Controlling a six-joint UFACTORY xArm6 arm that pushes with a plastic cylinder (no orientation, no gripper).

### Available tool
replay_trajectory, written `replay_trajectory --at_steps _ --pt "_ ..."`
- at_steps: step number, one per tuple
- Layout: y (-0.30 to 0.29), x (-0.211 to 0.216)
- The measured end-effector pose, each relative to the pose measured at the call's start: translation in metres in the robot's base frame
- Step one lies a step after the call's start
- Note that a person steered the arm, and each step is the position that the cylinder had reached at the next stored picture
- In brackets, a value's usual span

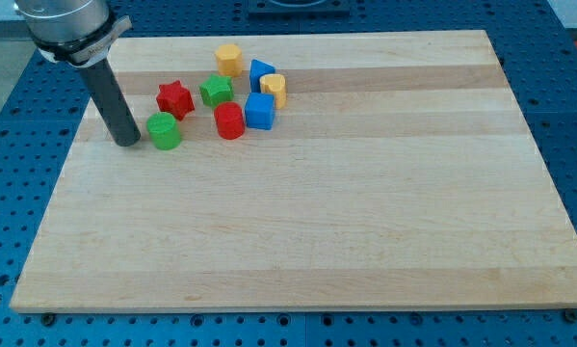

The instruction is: Move the red star into the green circle

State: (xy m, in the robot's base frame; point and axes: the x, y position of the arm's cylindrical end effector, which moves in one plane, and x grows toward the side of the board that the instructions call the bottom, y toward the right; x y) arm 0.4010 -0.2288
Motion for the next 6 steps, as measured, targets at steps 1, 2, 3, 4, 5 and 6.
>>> replay_trajectory --at_steps 1,2,3,4,5,6 --pt "-0.032 -0.039" --pt "-0.042 -0.095" --pt "-0.009 -0.115" --pt "0.028 -0.115" --pt "0.041 -0.115" --pt "0.047 -0.114"
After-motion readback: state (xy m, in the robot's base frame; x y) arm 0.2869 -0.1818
